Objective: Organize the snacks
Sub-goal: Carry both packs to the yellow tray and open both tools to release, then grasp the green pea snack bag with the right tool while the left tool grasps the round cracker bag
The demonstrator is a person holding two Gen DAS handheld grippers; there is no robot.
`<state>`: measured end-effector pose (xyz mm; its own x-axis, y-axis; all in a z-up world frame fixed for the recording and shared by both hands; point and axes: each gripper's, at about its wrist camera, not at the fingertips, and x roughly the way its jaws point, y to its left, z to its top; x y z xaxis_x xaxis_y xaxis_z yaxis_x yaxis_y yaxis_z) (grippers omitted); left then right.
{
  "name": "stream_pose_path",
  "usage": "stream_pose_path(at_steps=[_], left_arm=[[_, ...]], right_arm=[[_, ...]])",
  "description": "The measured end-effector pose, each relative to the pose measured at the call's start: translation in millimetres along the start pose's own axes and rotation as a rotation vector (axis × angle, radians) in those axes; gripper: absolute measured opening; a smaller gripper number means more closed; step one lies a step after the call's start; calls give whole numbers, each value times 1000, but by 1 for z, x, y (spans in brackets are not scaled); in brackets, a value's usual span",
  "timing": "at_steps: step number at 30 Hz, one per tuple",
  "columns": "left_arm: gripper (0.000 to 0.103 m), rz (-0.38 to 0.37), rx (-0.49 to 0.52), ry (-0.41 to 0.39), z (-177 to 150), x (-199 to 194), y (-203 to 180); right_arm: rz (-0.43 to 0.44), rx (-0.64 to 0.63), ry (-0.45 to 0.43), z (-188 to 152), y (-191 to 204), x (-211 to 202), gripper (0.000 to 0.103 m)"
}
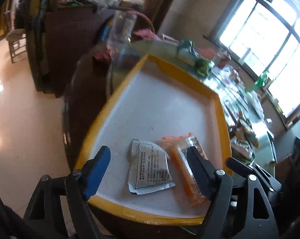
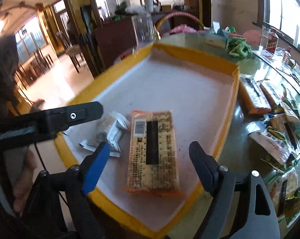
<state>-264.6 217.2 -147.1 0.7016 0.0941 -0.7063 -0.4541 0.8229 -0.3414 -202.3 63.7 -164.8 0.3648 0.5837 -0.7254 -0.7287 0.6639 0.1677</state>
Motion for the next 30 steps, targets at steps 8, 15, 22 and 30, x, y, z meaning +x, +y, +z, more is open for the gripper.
stream_pose_path(at_steps=[8,15,22,30], left_arm=[[80,-226,137,-53,-28,-28,-80],[80,-294,284,34,-58,-14,-158],[80,-279,334,86,-73,-3,-185],[80,-119,363,63,-86,4,-193]], right_arm=[[153,146,-142,-35,-57,-90,82],[68,267,-170,-81,-133,-139,82],[-45,350,-148,-97,-185,-140,72],[-133,311,-76,-92,-187,-103,50]])
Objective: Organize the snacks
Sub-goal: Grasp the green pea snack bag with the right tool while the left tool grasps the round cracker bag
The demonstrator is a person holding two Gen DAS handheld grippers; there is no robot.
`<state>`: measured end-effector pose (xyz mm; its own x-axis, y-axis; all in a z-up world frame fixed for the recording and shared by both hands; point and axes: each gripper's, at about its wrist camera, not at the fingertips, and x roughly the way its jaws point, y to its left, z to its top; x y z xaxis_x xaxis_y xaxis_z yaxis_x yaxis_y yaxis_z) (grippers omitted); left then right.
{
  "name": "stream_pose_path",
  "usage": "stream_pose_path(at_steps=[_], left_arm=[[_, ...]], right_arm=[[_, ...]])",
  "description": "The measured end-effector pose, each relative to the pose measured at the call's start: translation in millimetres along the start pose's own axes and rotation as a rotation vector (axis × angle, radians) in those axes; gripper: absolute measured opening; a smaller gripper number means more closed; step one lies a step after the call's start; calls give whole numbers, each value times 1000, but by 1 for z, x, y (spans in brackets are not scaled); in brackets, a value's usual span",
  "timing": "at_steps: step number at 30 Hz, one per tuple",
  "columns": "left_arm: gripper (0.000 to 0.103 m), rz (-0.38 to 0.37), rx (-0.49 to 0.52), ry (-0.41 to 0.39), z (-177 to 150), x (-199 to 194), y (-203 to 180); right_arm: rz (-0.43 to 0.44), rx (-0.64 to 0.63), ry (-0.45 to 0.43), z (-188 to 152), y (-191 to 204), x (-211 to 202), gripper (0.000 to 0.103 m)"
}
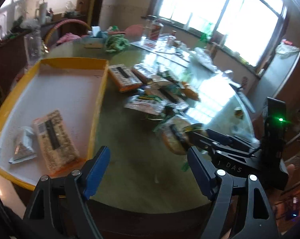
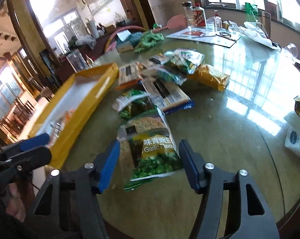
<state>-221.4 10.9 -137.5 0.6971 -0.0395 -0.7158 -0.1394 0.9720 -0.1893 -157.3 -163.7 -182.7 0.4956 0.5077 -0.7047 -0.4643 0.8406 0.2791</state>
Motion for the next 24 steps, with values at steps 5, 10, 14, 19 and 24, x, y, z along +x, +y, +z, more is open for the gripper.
stream_pose_path(at_steps=[5,10,14,19,24], left_arm=[[80,161,73,-188,-7,-22,-11],[80,170,101,-205,-5,-24,-14],[81,141,108,-153,-5,-10,-16],[81,-69,-5,38,1,36,-21],[81,-47,-59,141,15,90,-50]], right_arm=[[-72,-36,-5,-8,5,1,41],[-67,-42,-9,-16,4,-4,37],[-51,-10,-24,-16,-4,-10,35],[-81,60,-45,-18,-28,-27,33],[-191,121,-66,-25,-53,-46,33]])
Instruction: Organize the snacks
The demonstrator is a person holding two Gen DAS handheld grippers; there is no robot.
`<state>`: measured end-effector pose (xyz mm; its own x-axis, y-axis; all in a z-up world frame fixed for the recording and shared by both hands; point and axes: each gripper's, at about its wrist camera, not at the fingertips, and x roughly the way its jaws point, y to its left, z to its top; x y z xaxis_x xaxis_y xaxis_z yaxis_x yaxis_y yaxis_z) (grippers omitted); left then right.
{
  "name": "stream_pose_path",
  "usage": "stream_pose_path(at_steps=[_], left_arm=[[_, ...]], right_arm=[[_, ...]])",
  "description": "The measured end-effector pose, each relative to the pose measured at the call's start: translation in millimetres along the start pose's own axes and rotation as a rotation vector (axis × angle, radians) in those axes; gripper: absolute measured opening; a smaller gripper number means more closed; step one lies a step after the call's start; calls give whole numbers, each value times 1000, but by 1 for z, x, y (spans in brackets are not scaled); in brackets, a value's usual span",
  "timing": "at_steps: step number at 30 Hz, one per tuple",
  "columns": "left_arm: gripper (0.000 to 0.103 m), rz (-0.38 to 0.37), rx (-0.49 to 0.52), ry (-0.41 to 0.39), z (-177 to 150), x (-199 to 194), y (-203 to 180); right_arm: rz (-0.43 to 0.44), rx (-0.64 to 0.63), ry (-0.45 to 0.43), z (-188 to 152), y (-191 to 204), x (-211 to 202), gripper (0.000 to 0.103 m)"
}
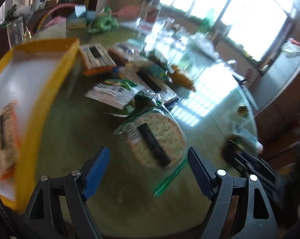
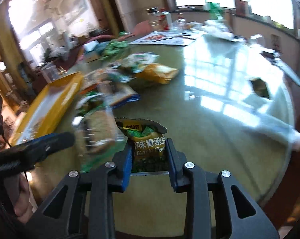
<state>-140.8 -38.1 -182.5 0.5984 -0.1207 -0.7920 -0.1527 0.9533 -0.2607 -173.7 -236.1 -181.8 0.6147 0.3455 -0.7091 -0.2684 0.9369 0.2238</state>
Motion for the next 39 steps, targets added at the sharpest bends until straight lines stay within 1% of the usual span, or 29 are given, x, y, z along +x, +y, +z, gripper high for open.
stream_pose_path(at_steps=[2,3,4,5,6,8,9,10,12,15,17,19,22,24,26,27,29,30,33,34,35,37,39], left_arm=[[81,-3,-39,45,7,21,-8],[82,19,-67,54,10,28,-10],[83,39,-83,34,12,28,-12],[83,51,-98,31,14,31,-13],[84,82,-103,24,16,34,-17],[84,167,-80,8,16,40,-24],[87,209,-56,-1,14,43,-29],[87,219,-42,-6,13,44,-31],[89,257,17,-11,8,43,-34],[86,265,72,-19,-7,32,-28],[86,260,114,-10,-21,21,-20],[88,279,137,-11,-31,15,-15],[89,306,108,-50,-45,3,-2],[89,311,102,-68,-43,5,-3],[85,297,124,-68,-42,4,-4],[71,286,133,-64,-41,4,-6],[71,265,155,-58,-44,-1,-6],[71,244,145,-59,-45,-2,-4],[70,218,131,-76,-46,-10,-1],[69,202,126,-89,-46,-16,0],[69,203,126,-106,-45,-22,0],[67,219,134,-163,-44,-39,-3],[64,227,119,-218,-39,-56,-1]], right_arm=[[-13,13,-1,-2,-9,-3,33],[-27,23,2,-2,-14,-3,33],[-54,23,2,-2,-16,-4,33],[-72,13,-4,-2,-18,-5,33],[-97,3,-15,-1,-18,-6,33],[-162,-29,-37,0,-16,-10,33],[-179,-41,-50,1,-15,-12,33],[-188,-43,-60,1,-15,-15,33],[-202,-52,-77,1,-14,-19,33],[-190,-65,-87,0,-11,-24,33],[-187,-74,-95,0,-10,-26,33],[-181,-76,-95,0,-9,-26,33],[-189,-85,-94,-2,-5,-25,33],[-184,-83,-79,-4,-2,-22,33],[-185,-76,-66,-4,0,-20,33],[-187,-77,-63,-5,2,-21,33],[-194,-86,-64,-5,6,-22,33],[-198,-90,-66,-5,8,-23,33],[-200,-98,-68,-4,14,-26,33],[-204,-103,-71,-3,17,-27,33],[-206,-105,-72,-3,19,-28,33],[-202,-115,-74,-2,25,-29,33],[-193,-122,-72,-3,30,-30,33]])
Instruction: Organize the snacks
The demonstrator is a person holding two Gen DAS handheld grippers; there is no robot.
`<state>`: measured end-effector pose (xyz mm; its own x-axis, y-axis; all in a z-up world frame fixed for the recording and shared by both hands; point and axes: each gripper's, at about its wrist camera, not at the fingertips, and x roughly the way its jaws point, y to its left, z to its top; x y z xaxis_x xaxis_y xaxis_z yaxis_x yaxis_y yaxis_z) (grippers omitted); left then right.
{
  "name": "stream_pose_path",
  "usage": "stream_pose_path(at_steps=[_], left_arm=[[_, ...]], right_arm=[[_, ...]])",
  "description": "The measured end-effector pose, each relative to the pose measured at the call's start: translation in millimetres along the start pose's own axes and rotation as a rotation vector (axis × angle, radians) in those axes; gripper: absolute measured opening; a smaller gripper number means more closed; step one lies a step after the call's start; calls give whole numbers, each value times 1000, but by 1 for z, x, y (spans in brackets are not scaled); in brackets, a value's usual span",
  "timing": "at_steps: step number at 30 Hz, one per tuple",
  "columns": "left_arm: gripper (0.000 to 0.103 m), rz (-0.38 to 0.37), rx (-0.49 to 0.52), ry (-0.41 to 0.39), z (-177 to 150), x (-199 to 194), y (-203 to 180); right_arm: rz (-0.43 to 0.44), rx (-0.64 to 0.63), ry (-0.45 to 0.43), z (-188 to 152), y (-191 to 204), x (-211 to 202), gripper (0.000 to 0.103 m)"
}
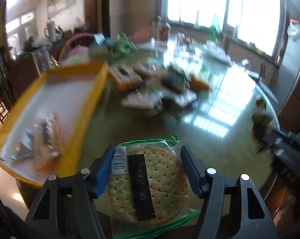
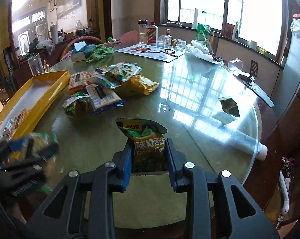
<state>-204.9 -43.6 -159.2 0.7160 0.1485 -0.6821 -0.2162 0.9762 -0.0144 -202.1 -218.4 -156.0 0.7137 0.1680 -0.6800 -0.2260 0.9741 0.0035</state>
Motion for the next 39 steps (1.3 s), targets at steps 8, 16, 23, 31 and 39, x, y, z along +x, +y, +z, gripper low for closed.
stream_pose_path(at_steps=[8,16,23,31,39], left_arm=[[50,41,-31,-42,10,-14,20],[37,38,-52,-8,3,-11,26],[37,81,-18,17,3,-3,16],[37,95,12,50,3,12,3],[77,121,33,96,-1,31,2]], right_arm=[[45,-31,-1,2,23,-4,33],[56,-57,1,2,36,-6,33],[63,-61,5,0,38,-7,33],[55,-42,15,-2,27,-5,33],[63,-20,33,-3,18,6,33]])
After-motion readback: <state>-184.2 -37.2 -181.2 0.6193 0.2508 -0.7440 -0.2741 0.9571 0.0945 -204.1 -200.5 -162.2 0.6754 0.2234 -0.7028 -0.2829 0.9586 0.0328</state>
